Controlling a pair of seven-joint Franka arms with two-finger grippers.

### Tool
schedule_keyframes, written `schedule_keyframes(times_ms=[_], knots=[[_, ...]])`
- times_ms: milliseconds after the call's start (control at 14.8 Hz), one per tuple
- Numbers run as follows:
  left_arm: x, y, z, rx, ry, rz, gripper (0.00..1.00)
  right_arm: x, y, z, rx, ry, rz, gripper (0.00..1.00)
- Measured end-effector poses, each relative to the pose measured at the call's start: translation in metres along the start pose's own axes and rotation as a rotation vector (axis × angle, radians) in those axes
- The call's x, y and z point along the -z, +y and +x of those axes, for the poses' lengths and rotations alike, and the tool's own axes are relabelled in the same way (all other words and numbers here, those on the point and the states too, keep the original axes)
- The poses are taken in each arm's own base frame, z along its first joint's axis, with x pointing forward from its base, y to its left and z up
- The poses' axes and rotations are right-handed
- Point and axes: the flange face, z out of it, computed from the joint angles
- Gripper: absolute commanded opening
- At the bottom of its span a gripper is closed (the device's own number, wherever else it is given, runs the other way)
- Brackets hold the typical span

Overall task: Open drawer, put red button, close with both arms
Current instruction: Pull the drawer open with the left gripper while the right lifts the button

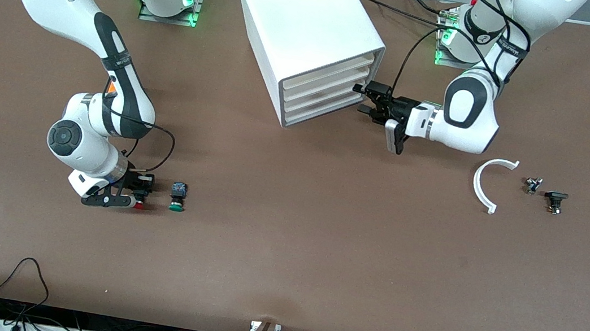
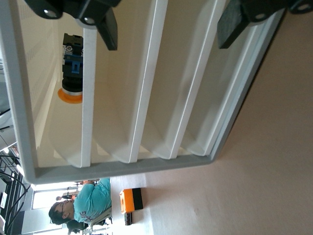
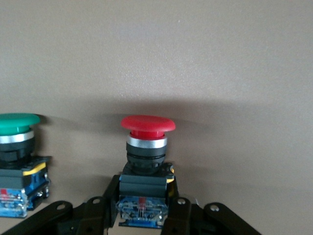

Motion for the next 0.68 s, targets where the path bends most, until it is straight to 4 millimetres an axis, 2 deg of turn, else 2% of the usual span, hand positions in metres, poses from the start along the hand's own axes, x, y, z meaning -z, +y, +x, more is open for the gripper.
schedule_keyframes(times_ms=[135, 338, 541, 676], knots=[[-0.014, -0.001, -0.011, 0.004, -0.008, -0.023, 0.73, 0.008, -0.005, 0.005, -0.021, -0.014, 0.0, 0.0], [-0.03, -0.007, -0.027, 0.001, 0.006, -0.058, 0.62, 0.038, -0.02, 0.019, -0.087, -0.063, -0.005, 0.0], [-0.038, -0.007, -0.032, 0.0, -0.002, -0.064, 0.43, 0.082, -0.038, 0.031, -0.142, -0.09, -0.013, 0.0], [-0.041, -0.006, -0.033, -0.002, -0.008, -0.064, 0.22, 0.111, -0.047, 0.037, -0.174, -0.113, -0.019, 0.0]])
